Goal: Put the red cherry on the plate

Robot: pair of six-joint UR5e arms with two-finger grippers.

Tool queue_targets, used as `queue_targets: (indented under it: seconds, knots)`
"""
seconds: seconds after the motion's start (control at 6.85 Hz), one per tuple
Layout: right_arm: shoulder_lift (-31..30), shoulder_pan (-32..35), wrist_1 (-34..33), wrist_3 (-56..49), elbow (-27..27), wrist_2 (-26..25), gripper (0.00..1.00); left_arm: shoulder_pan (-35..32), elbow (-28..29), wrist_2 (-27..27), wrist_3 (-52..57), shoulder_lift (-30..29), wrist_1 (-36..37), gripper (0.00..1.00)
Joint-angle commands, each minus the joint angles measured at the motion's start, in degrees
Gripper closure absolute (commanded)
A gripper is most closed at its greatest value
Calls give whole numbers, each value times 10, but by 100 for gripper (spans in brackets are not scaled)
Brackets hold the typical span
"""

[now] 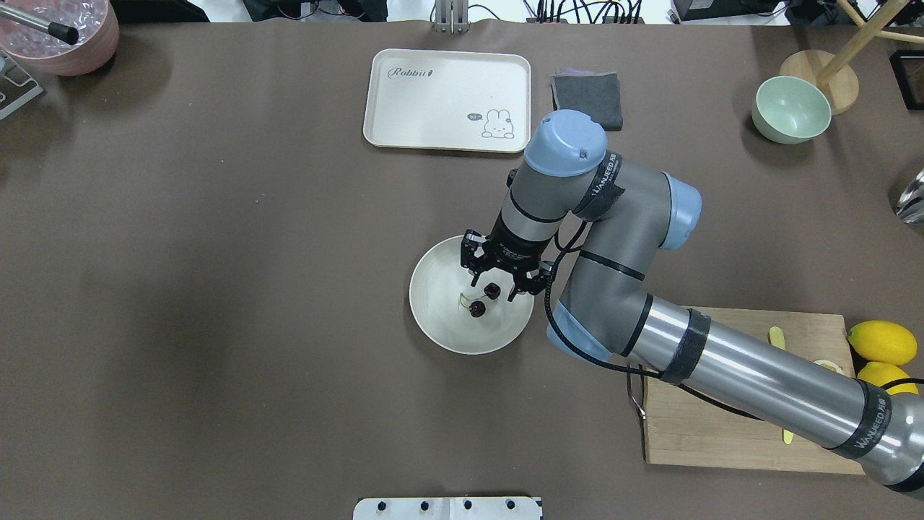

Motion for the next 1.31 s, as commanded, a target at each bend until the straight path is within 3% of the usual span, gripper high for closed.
queue_targets:
  seconds: [0.0,0.15,0.58,1.17]
  knots:
    - [-37,41,-44,-33,37,9,0,1,1,1,0,0,0,1]
    - [-72,70,-81,-96,68,18,0,1,0,1,0,0,0,1]
    - [-110,176,-332,-378,170,21,0,2,2,0,0,0,0,1]
    - [-278,310,-347,-729,197,11,0,2,2,1,0,0,-1,1]
